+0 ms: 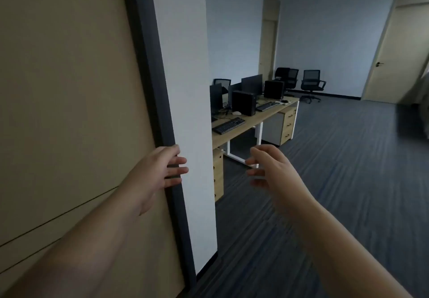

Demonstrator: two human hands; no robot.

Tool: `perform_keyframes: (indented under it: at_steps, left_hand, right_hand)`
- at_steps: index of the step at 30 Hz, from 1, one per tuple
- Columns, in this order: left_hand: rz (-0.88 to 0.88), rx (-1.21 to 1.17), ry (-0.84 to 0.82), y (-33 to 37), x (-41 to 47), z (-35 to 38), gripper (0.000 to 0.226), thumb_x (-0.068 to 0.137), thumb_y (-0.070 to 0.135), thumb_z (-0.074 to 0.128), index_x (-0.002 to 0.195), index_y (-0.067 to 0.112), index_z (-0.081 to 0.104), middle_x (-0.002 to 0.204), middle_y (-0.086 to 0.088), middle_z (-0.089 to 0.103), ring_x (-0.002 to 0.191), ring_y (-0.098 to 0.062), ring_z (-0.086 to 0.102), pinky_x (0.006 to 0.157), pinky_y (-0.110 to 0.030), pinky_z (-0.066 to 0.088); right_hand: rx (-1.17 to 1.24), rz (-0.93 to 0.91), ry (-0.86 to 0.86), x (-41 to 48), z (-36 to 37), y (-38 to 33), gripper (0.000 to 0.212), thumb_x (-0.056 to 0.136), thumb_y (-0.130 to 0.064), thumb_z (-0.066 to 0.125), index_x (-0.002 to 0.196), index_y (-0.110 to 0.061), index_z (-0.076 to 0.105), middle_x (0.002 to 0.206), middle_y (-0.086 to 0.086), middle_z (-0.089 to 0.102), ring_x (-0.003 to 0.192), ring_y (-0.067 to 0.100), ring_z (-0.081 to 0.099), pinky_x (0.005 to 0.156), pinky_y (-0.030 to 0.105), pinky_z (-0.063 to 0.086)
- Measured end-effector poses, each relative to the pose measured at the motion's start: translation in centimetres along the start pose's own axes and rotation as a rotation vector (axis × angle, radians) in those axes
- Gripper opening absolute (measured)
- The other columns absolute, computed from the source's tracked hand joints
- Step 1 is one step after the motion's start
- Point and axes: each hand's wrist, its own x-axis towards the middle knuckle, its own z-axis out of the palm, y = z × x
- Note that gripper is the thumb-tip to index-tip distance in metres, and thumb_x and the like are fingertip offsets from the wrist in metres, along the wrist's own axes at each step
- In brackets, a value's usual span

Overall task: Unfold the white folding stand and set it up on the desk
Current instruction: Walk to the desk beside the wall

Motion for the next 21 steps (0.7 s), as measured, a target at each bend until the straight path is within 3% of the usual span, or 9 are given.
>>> perform_keyframes:
  at_steps: [6,14,21]
  left_hand:
    - [0.021,0.031,-0.005,1.7,6.7,4.2,0.032,0.104,0.035,0.054,0.127,0.013,0.062,0.121,-0.010,0.073,0.110,-0.028,0.074,0.103,-0.051,0.056]
    - [0.005,0.062,0.021,2.0,15.6,8.0,0.034,0.105,0.036,0.054,0.129,0.014,0.062,0.122,-0.009,0.073,0.108,-0.027,0.075,0.101,-0.050,0.058]
    - [-0.036,0.050,-0.018,0.4,25.5,12.0,0.032,0.106,0.036,0.050,0.128,0.016,0.062,0.119,-0.007,0.073,0.100,-0.021,0.075,0.075,-0.030,0.060]
  right_hand:
    - [-0.055,-0.004,-0.019,8.3,-1.7,-0.8,0.012,0.104,-0.026,0.059,0.111,-0.020,0.067,0.099,0.008,0.066,0.084,0.023,0.063,0.069,0.034,0.056]
    - [-0.068,-0.014,-0.011,18.1,-3.0,-0.4,0.014,0.102,-0.029,0.061,0.112,-0.023,0.068,0.105,0.007,0.068,0.088,0.024,0.065,0.072,0.036,0.057]
    - [-0.118,0.006,0.010,27.6,-4.5,1.0,0.011,0.102,-0.030,0.061,0.110,-0.024,0.068,0.106,0.007,0.069,0.090,0.024,0.066,0.075,0.039,0.058]
